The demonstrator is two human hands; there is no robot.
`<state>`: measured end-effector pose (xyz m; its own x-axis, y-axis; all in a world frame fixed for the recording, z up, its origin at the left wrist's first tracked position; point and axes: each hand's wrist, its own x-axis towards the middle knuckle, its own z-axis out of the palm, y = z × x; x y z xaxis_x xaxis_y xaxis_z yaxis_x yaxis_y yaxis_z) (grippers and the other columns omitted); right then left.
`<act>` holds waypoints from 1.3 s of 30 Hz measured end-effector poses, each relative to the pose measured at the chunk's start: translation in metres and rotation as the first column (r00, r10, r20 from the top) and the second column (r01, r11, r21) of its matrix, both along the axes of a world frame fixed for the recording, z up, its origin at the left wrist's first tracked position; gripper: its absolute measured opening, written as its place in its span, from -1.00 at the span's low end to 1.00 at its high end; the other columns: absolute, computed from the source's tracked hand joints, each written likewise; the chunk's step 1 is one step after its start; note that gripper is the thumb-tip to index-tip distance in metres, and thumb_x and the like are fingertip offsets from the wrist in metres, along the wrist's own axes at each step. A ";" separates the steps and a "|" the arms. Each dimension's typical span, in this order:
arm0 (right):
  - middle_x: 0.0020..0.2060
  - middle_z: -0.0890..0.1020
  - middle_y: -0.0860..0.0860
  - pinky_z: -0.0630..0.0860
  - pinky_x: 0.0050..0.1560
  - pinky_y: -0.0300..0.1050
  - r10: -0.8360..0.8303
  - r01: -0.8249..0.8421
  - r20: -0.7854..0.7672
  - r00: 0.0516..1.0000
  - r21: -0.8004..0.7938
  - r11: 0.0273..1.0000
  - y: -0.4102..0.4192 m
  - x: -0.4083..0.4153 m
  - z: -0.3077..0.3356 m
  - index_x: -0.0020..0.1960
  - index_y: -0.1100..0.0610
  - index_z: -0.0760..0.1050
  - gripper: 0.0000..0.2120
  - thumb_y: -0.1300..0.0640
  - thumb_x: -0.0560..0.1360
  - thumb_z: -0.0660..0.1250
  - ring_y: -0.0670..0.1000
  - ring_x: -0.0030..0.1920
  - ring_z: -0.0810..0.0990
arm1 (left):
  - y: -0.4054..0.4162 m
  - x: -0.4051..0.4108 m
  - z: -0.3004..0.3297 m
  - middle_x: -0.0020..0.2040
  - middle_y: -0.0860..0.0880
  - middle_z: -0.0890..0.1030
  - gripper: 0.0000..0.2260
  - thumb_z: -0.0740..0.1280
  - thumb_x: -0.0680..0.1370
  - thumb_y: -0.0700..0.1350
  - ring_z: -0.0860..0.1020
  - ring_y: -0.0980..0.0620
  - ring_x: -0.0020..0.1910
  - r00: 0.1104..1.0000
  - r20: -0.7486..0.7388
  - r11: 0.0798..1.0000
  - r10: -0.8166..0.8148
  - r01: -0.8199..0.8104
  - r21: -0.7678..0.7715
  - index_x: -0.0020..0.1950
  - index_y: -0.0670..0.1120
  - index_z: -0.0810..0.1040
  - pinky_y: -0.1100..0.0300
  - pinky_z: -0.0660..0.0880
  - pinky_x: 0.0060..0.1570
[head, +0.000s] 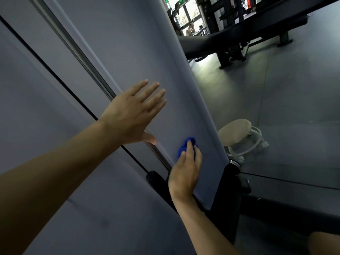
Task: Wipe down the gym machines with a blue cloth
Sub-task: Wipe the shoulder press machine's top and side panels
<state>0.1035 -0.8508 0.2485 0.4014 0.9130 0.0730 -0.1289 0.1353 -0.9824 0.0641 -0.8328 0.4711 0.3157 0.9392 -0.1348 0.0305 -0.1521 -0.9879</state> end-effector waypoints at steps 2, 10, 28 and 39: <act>0.61 0.21 0.06 0.25 0.54 -0.10 0.026 -0.030 0.037 0.999 0.111 0.993 0.006 0.001 0.048 0.61 0.08 0.27 -0.51 0.24 0.69 0.15 0.06 0.59 0.20 | 0.000 -0.001 0.000 0.67 -0.22 -0.27 0.03 -0.21 0.48 0.57 -0.26 -0.25 0.66 1.000 0.011 1.000 -0.002 0.002 0.000 0.64 -0.17 -0.36 -0.18 -0.21 0.63; 0.56 0.29 0.06 0.36 0.48 -0.13 -0.047 0.032 0.081 0.996 0.179 0.983 -0.001 -0.008 -0.008 0.58 0.08 0.34 -0.56 0.07 0.72 0.10 0.05 0.52 0.36 | 0.000 -0.001 -0.009 0.68 -0.25 -0.24 0.06 -0.16 0.45 0.62 -0.26 -0.29 0.65 0.998 0.062 1.000 0.002 -0.003 0.022 0.66 -0.12 -0.30 -0.23 -0.23 0.62; 0.62 0.13 0.11 0.17 0.48 -0.35 0.153 -0.154 -0.057 0.987 -0.012 0.988 0.039 0.017 0.023 0.64 0.17 0.16 -0.40 0.39 0.62 0.14 0.13 0.58 0.21 | 0.009 0.003 -0.018 0.65 -0.26 -0.34 0.16 -0.10 0.39 0.68 -0.36 -0.31 0.62 0.997 0.076 0.999 0.034 -0.036 0.024 0.64 -0.11 -0.40 -0.17 -0.35 0.58; 0.65 0.09 0.00 0.17 0.59 -0.02 0.205 -0.206 -0.021 0.979 -0.138 0.969 0.069 0.032 -0.008 0.66 0.06 0.11 -0.45 0.31 0.70 0.06 0.07 0.62 0.13 | 0.006 0.005 -0.024 0.62 -0.30 -0.39 0.19 -0.04 0.39 0.67 -0.39 -0.34 0.60 0.989 0.131 0.997 0.069 -0.073 0.029 0.63 -0.15 -0.42 -0.20 -0.28 0.61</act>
